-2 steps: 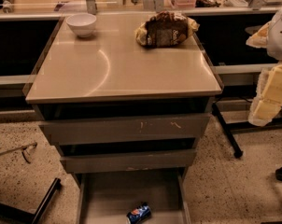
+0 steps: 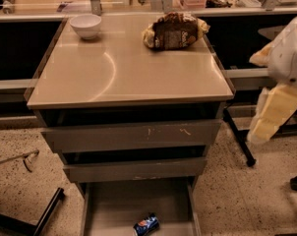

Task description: Pick pepsi can from bottom drawer and place on counter

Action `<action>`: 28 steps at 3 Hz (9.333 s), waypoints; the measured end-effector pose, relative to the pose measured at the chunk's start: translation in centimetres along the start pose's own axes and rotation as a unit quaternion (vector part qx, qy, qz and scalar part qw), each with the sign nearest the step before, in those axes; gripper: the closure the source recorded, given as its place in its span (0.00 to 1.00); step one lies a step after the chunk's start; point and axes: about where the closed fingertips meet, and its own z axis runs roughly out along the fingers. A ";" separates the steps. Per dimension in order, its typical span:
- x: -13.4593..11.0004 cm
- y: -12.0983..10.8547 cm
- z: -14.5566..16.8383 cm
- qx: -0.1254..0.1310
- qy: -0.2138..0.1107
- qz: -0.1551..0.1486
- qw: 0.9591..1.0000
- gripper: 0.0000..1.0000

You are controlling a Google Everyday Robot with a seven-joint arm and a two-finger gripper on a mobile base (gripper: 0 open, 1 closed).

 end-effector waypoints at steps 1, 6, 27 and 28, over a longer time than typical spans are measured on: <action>0.6 2.6 7.2 -0.025 -0.031 0.027 0.999 0.00; 4.2 11.3 34.9 -0.083 -0.094 0.102 0.987 0.00; -1.1 26.0 80.2 -0.186 -0.202 0.027 0.961 0.87; -0.8 25.6 78.4 -0.177 -0.222 0.029 0.958 1.00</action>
Offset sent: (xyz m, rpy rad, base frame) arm -0.0087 0.0404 -0.2330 0.2607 0.0979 -0.0853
